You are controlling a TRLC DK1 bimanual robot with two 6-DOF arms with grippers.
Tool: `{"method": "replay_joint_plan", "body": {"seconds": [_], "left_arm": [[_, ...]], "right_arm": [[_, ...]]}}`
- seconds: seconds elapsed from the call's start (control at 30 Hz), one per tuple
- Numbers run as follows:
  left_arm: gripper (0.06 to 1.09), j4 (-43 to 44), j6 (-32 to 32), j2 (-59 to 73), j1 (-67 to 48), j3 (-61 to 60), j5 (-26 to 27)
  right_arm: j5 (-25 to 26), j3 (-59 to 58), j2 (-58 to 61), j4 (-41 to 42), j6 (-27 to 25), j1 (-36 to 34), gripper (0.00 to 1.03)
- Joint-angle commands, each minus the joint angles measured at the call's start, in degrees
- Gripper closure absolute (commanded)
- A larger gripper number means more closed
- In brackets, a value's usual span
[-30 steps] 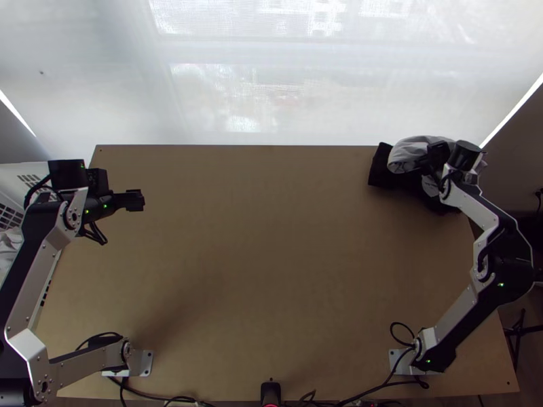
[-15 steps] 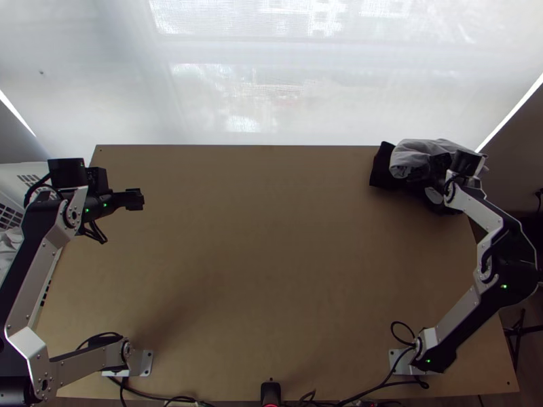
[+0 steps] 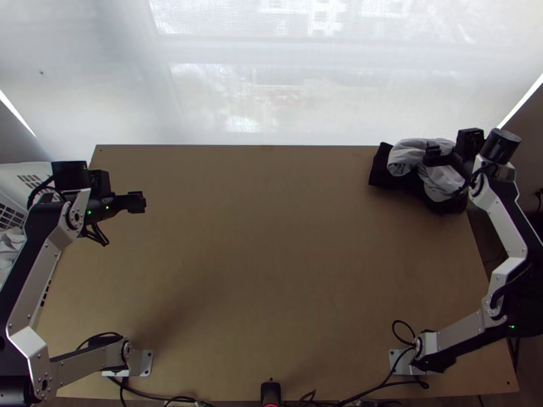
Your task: Fold the t-shirt
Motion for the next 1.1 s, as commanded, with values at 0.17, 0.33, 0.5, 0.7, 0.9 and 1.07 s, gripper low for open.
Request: {"method": "replay_joint_plan", "body": {"seconds": [0.17,0.33,0.5,0.7,0.9,1.07], "left_arm": [[0.10,0.09,0.36,-0.37,0.55,-2.17,-0.18],[0.10,0.09,0.62,-0.46,1.08,-2.61,-0.18],[0.10,0.09,0.36,-0.11,0.46,-2.61,-0.10],[0.10,0.09,0.62,-0.72,0.20,-2.25,-0.18],[0.10,-0.52,0.80,-4.85,0.64,-2.43,-0.18],[0.10,0.09,-0.08,-9.51,0.11,-1.99,-0.10]], "right_arm": [[-0.87,12.39,18.74,-0.35,5.57,2.18,0.05],[-0.17,4.48,19.97,-0.18,6.01,1.12,0.05],[0.01,-6.86,16.54,6.41,5.66,0.42,0.05],[0.01,-7.56,16.28,6.94,5.05,-0.46,0.05],[0.01,-5.36,7.49,6.06,6.89,0.15,0.05],[0.01,-3.08,-1.65,2.90,9.62,1.74,0.05]]}}
